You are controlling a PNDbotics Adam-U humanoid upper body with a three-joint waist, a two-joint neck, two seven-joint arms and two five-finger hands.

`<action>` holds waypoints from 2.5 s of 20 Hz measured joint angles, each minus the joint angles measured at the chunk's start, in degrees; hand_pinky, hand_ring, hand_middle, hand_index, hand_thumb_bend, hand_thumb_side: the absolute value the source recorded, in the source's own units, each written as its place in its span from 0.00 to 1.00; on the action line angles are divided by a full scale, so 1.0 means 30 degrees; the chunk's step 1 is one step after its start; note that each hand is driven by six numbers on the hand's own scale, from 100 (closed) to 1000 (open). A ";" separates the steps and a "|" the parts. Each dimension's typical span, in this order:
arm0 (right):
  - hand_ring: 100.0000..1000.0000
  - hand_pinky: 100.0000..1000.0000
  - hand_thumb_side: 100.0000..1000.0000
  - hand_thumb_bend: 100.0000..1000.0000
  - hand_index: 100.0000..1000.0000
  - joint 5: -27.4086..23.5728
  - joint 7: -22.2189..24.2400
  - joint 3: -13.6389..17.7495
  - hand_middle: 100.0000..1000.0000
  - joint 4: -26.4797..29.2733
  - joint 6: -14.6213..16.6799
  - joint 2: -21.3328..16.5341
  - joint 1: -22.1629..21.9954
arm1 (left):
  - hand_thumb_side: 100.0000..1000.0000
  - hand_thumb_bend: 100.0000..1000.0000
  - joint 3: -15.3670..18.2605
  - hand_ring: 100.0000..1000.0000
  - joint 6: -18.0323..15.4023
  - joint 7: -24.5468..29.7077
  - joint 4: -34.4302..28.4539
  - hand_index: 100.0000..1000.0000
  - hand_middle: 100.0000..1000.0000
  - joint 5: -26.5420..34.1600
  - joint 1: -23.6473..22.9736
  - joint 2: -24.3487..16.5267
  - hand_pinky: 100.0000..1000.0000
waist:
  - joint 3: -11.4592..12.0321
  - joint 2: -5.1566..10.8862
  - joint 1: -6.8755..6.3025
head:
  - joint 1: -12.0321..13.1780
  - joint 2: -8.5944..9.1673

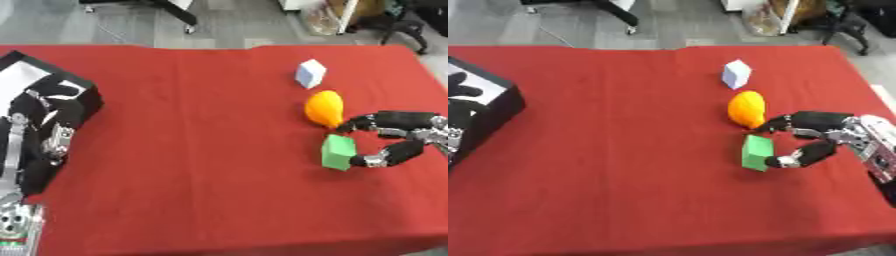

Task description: Pick up the objects with one hand, pass them to the other hand, and then place them into the box on the other side of the table.

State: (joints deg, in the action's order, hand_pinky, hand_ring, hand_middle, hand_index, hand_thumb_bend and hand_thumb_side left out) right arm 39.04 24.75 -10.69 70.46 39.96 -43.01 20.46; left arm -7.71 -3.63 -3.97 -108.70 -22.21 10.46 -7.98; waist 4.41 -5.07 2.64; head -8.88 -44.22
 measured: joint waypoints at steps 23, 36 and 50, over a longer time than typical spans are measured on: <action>0.65 0.75 0.77 0.09 0.54 0.3543 -0.4336 -0.0084 0.37 -0.1176 -0.0410 0.1103 0.0570 | 0.85 0.41 -0.0009 0.53 -0.0015 0.0015 0.0001 0.85 0.60 0.0001 -0.0016 0.0000 0.73 | 0.0051 0.0009 0.0091 | -0.0085 0.0000; 0.51 0.72 0.70 0.00 0.32 0.2786 -0.8526 0.0636 0.17 0.0741 -0.1336 0.1096 0.0040 | 0.85 0.40 -0.0015 0.53 -0.0027 0.0030 0.0114 0.84 0.60 -0.0048 -0.0082 0.0000 0.73 | -0.0126 0.0006 0.0020 | -0.0078 -0.0001; 0.43 0.72 0.77 0.00 0.29 -0.7942 -0.4341 0.0407 0.14 0.7140 -0.4865 0.4137 0.1973 | 0.66 0.43 -0.1661 0.62 -0.1214 -0.1065 0.2978 0.86 0.67 -0.3462 0.2267 -0.1213 0.74 | -0.0579 0.0014 -0.0182 | -0.0211 -0.0004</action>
State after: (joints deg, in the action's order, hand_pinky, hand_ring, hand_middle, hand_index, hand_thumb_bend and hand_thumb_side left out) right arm 15.21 11.73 -9.47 91.88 25.36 -30.60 26.38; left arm -12.69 -7.27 -7.16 -99.77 -32.60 17.26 -11.62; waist 2.67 -5.03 2.09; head -9.52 -44.23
